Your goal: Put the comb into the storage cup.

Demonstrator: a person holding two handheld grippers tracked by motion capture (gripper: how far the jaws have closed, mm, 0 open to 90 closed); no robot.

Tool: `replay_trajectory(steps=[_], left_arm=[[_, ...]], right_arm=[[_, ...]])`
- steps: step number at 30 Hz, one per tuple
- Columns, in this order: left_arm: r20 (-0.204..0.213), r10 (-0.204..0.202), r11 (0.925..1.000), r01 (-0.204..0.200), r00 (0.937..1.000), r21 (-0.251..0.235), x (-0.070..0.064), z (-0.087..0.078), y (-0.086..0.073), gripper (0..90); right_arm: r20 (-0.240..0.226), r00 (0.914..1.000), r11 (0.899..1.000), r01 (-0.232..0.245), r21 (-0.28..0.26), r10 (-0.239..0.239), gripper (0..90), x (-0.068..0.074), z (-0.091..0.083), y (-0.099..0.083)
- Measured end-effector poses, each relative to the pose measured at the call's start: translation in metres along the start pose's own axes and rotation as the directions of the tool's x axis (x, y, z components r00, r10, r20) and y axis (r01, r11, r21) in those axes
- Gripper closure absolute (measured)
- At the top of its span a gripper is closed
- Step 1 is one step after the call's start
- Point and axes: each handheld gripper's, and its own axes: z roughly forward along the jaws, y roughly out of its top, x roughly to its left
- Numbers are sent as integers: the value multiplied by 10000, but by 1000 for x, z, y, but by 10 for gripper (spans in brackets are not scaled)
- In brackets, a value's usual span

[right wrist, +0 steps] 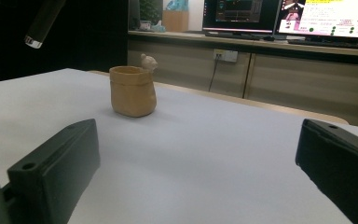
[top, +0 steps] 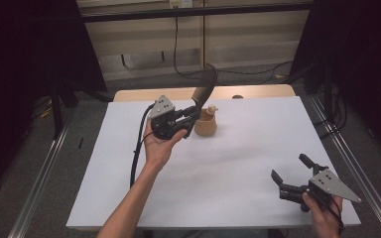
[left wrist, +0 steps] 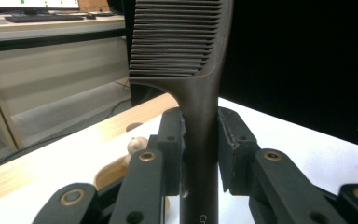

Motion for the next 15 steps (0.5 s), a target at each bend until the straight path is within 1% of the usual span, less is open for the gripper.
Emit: replay_trajectory(steps=[1, 2, 4, 5, 6, 7, 8, 10, 11, 12, 13, 15], left_arm=[[19, -23, 10000, 23, 10000, 9, 1, 2, 1, 731], [-72, -14, 10000, 14, 10000, -48, 2, 2, 2, 730], [-54, -78, 10000, 78, 10000, -61, 5, 4, 5, 731], [-156, -65, 9999, 64, 9999, -101, 6, 5, 6, 731], [-94, -160, 9998, 159, 9998, -72, 7, 7, 6, 731], [-133, -200, 9998, 199, 9997, -51, 8, 8, 7, 731], [-175, -158, 9999, 157, 9997, -41, 9, 10, 7, 731], [-103, -145, 9999, 144, 9998, -94, 10, 14, 8, 731], [-107, -225, 9997, 223, 9997, -127, 11, 15, 8, 731], [-84, -209, 9996, 207, 9997, -170, 12, 16, 9, 731], [-124, -142, 9997, 140, 9998, -192, 14, 18, 9, 731], [-200, -156, 9993, 149, 9997, -354, 16, 20, 10, 731]], right_arm=[[-3, 10000, 10000, 18, 4, -18, 0, 0, 0, 0], [7, 10000, 10000, 31, -6, -31, 0, 0, 0, 0], [-24, 10000, 10000, -14, 6, 14, 0, 0, 0, 0], [-1, 10000, 10000, -31, -4, 31, 0, 0, 0, 0], [20, 10000, 10000, -19, -29, 19, 0, 0, 0, 0], [14, 10000, 10000, -25, -22, 25, 0, -1, 0, 0], [11, 10000, 10000, -12, -7, 12, 0, 0, 0, 0], [-18, 10000, 10000, 1, -4, -1, 0, 0, 0, 0], [-10, 10000, 10000, 8, -16, -8, 0, 0, 1, 0], [-16, 10000, 10000, -5, -4, 5, 0, 0, 0, 0], [-21, 10000, 10000, 3, 7, -3, 0, 0, 0, 0], [-16, 10000, 10000, -15, 2, 15, 0, 0, 0, 0]])
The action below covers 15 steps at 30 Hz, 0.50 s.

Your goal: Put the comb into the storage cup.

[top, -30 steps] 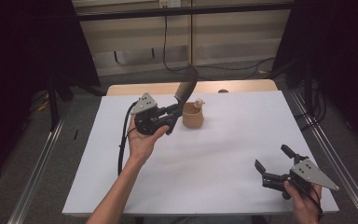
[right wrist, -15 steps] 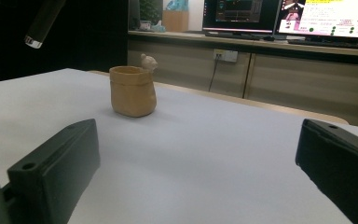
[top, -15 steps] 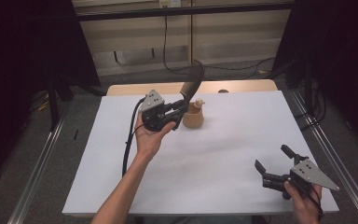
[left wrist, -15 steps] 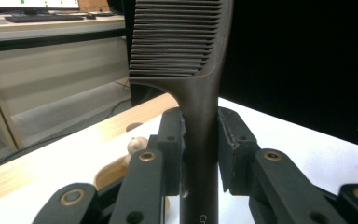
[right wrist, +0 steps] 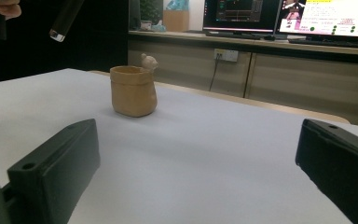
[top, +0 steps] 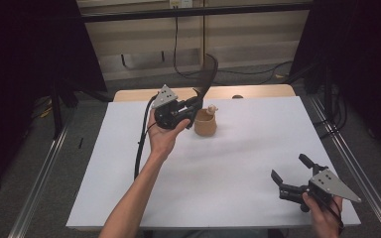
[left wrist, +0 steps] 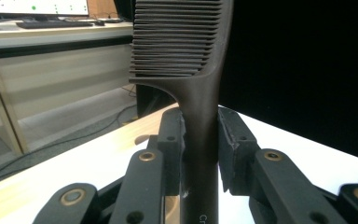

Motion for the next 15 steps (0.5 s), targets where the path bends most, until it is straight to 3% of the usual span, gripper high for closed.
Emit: replay_trajectory(steps=[2, 6, 12, 15], left_arm=[[-42, -117, 9997, 116, 9999, -217, 3, 3, 1, 730], [-180, 112, 9997, -116, 9998, -218, 5, 8, 2, 730], [-275, -38, 9996, 30, 9996, -291, 11, 16, 2, 730], [-338, 74, 9991, -89, 9994, -422, 14, 21, 0, 730]], right_arm=[[15, 10000, 10000, -8, -9, 8, 0, 0, 0, 0], [-17, 10000, 10000, 13, 4, -13, 0, 0, 0, 0], [-19, 10000, 10000, 0, -2, 0, 0, 0, 0, 0], [-43, 10000, 10000, -17, -39, 17, 0, 0, 0, 0]])
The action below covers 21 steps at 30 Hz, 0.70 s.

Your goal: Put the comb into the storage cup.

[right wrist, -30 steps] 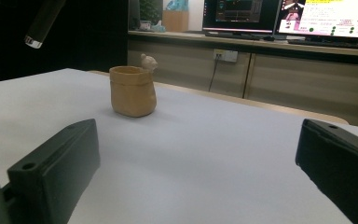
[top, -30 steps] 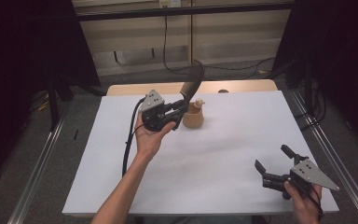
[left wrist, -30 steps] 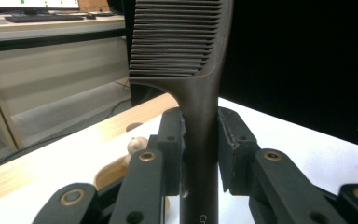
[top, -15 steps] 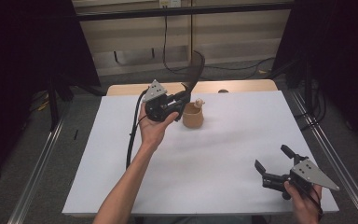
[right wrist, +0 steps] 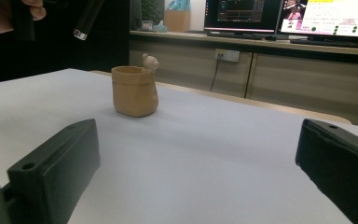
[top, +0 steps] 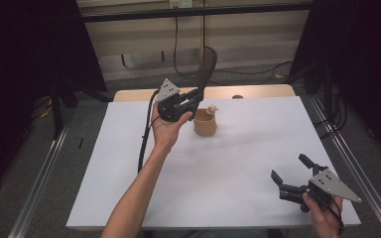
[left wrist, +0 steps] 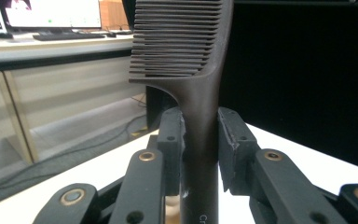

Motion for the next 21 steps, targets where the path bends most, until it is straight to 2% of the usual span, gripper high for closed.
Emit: replay_trajectory(steps=[4, 7, 9, 10, 12, 15, 19, 21], left_arm=[[-5, -220, 9997, 220, 9998, -84, 6, 7, -2, 730], [35, -214, 9998, 214, 9998, 9, 7, 10, -3, 730], [5, -174, 9998, 174, 9998, -98, 7, 11, -3, 730], [72, -264, 9996, 265, 9996, -82, 7, 12, -3, 730], [66, -151, 9998, 152, 9999, -110, 7, 15, -4, 730], [55, -222, 9997, 222, 9997, -109, 7, 19, -6, 730], [26, -61, 10000, 62, 10000, -53, 7, 25, -9, 730], [-14, -114, 9999, 114, 9999, -102, 7, 27, -11, 730]], right_arm=[[-13, 10000, 10000, 17, -27, -17, 0, 0, 0, 0], [-16, 10000, 10000, 21, -47, -22, 0, -1, 0, 0], [-25, 10000, 10000, 5, -45, -6, 0, 0, 0, 0], [-33, 10000, 10000, 1, -46, -1, 0, 0, 0, 0], [-47, 10000, 10000, 12, -25, -12, 0, 0, 0, 0], [-58, 10000, 10000, 6, -11, -6, 0, 0, -1, 0], [-46, 10000, 10000, -24, -11, 24, 0, 0, -1, 0], [-51, 10000, 10000, -16, -11, 15, 0, 0, 0, 0]])
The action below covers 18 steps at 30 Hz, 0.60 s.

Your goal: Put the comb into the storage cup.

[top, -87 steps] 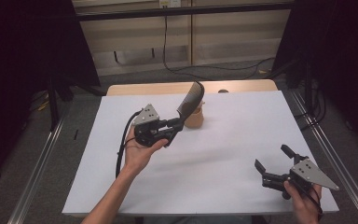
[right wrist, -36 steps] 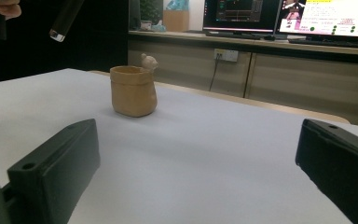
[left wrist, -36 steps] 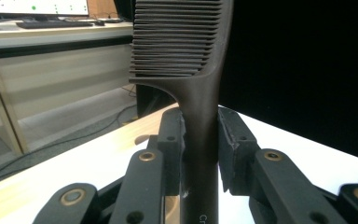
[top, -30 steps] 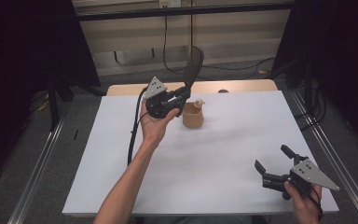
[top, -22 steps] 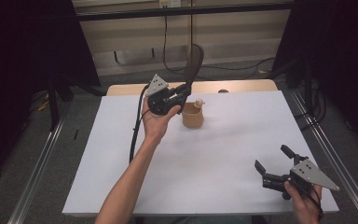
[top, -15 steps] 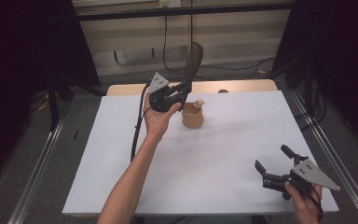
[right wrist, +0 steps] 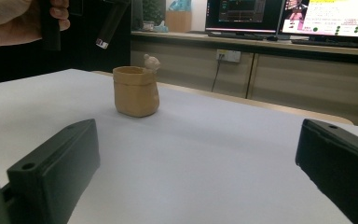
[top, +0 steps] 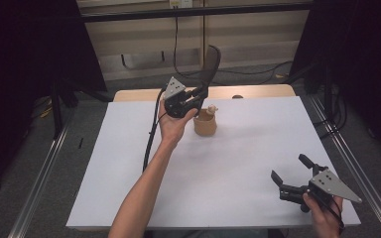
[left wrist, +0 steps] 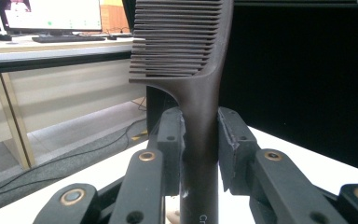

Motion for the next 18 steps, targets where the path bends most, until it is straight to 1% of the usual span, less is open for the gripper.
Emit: replay_trajectory(steps=[3, 7, 8, 10, 13, 14, 18], left_arm=[[-86, 83, 9999, -82, 9999, 89, -1, 4, -4, 730], [-96, -21, 10000, 22, 10000, 96, 2, 9, -8, 730], [-129, -126, 9999, 126, 9998, 50, 3, 10, -9, 730], [-192, -64, 9999, 66, 9998, 107, 4, 11, -11, 730], [-231, -113, 9999, 115, 9997, 116, 7, 13, -13, 730], [-255, -194, 9998, 197, 9995, 88, 7, 13, -14, 730], [-271, -97, 9999, 99, 9996, 77, 9, 14, -17, 730]], right_arm=[[-16, 10000, 10000, 2, 20, -2, 0, 0, 0, 0], [-30, 10000, 10000, 18, 19, -18, 0, 0, -1, 0], [-38, 10000, 10000, 20, 2, -20, 0, 0, -1, 0], [-34, 10000, 10000, 9, 27, -9, 0, 0, -1, 0], [-36, 10000, 10000, -8, 20, 9, 0, 0, -1, 0], [-38, 10000, 10000, 3, 19, -3, 0, 0, -1, 0], [-42, 10000, 10000, 3, 24, -3, 0, -1, -1, 0]])
